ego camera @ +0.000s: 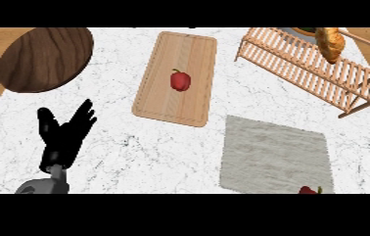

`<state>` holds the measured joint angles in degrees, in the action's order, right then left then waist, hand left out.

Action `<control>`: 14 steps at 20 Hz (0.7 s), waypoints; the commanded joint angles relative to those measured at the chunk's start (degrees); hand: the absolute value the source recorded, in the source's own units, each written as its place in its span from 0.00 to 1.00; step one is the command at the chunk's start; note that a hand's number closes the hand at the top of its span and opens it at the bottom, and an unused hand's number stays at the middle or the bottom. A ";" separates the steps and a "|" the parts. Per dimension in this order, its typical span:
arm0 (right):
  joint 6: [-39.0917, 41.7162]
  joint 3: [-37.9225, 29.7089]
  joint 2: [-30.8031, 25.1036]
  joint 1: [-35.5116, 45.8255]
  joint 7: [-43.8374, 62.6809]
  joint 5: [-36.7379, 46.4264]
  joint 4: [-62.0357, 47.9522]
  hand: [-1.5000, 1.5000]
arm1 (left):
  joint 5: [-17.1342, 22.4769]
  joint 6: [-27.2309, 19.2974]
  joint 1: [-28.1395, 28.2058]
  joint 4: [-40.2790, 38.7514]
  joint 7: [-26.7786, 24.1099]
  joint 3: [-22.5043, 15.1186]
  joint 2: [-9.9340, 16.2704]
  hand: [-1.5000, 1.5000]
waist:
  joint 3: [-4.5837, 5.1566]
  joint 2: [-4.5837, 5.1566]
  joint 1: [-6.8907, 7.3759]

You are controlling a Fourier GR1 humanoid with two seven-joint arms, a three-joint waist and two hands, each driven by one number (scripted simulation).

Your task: Pick the croissant from the placemat and place it in the tiered shelf

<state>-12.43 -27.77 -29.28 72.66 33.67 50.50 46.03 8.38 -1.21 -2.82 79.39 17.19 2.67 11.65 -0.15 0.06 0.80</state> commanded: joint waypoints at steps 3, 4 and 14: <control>-3.80 -5.07 -0.16 0.10 -0.25 -6.85 4.92 0.00 | 0.50 2.14 4.39 -1.07 -3.51 1.13 0.82 0.50 | 0.15 -0.20 -0.44; -4.80 -4.79 0.31 1.93 1.41 -6.77 3.77 0.00 | 0.40 1.34 -0.12 -3.07 -1.96 0.63 -0.45 0.50 | 0.17 0.00 -0.53; -13.02 -6.17 -6.68 -5.15 8.39 -2.40 13.44 0.00 | -0.04 0.04 2.22 -0.38 -0.14 0.63 -1.13 0.50 | 0.17 -0.49 -1.74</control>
<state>-23.81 -33.16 -34.49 71.10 38.25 47.31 54.06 8.20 -0.85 -1.45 79.79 16.06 3.40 11.30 -0.14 -0.29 -0.09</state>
